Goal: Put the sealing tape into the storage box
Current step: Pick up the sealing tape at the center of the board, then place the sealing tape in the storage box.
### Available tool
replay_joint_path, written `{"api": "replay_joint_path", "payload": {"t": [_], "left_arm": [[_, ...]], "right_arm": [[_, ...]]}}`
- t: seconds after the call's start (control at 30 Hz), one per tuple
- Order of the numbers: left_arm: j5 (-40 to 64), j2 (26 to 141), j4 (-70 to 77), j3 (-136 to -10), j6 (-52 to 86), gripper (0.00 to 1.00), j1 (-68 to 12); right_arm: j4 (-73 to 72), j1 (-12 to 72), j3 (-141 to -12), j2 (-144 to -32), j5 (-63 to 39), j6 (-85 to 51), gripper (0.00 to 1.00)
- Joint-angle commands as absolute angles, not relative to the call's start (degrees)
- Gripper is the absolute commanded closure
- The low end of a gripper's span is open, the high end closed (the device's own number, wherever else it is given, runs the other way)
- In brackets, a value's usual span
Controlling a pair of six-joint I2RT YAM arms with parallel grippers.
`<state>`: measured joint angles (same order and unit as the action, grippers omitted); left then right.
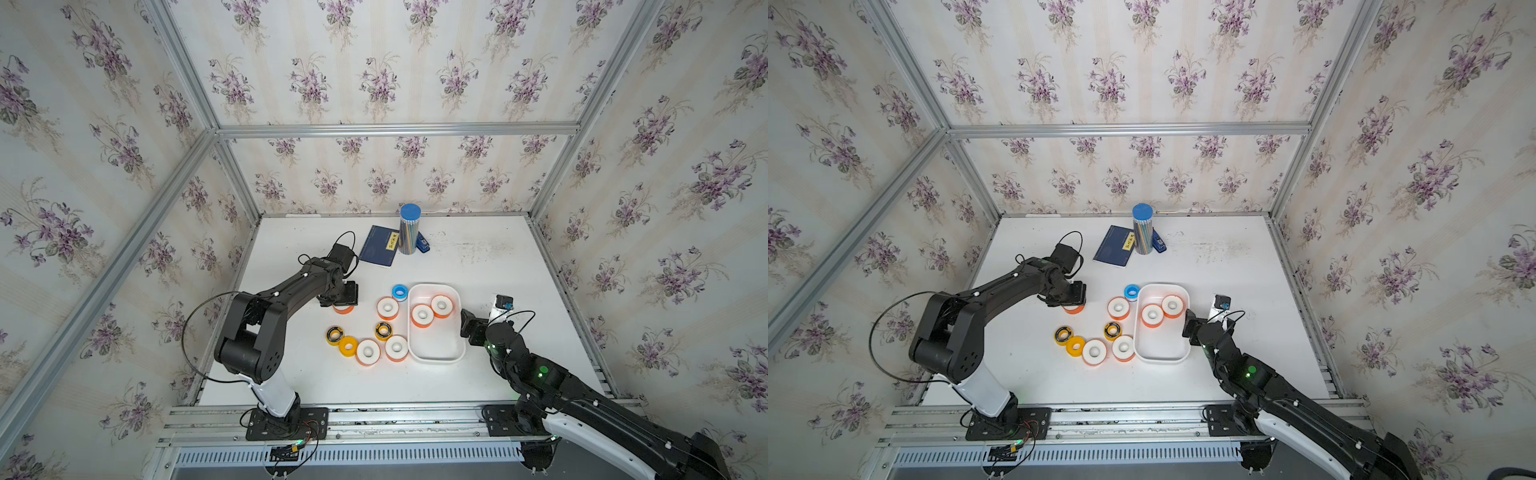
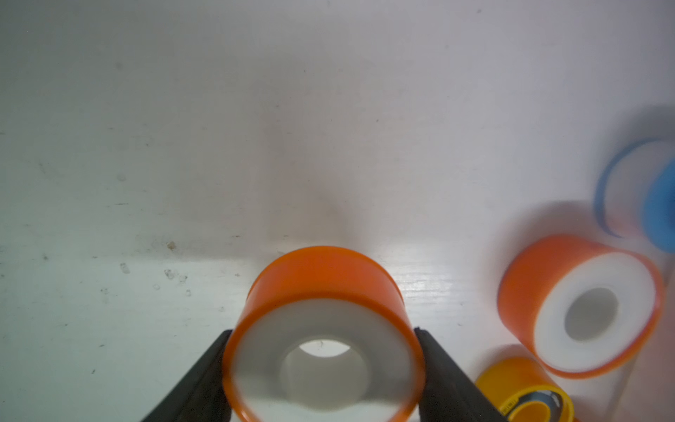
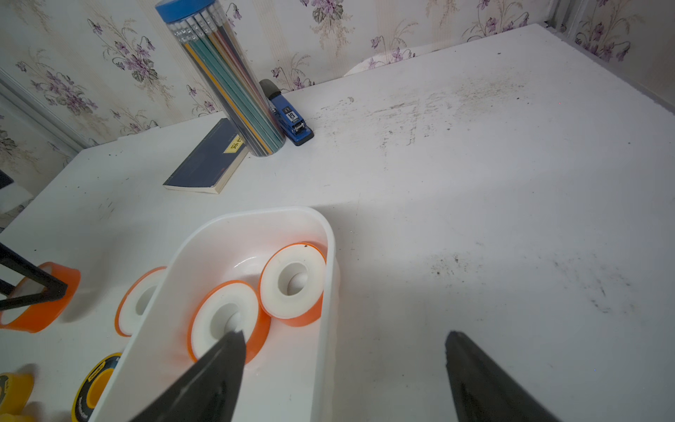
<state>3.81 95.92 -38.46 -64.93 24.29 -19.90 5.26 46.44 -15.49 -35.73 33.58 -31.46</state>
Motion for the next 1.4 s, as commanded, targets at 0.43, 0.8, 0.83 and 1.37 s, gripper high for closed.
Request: {"api": "replay_joint_path", "payload": {"t": [0.43,0.8,0.83,1.37], "left_arm": [[5.0,89.3,-44.1,-74.4,27.9,0.44,-47.5],[3.1,105.7,-47.7,-87.8,27.2,0.44,-57.9],[3.3,106.5,-47.4,-88.4,27.1,0.44,-58.1],[5.2,119.2,-45.9,-94.1,26.9,0.43,-58.8]], "right_arm": [[5.8,45.3,-14.9,-32.3,34.8,-32.4,0.1],[5.8,45.3,-15.0,-32.8,34.9,-32.5,0.1],[5.8,45.3,-15.0,-32.8,34.9,-32.6,0.1],[5.6,45.3,-15.3,-34.0,34.8,-32.5,0.11]]}}
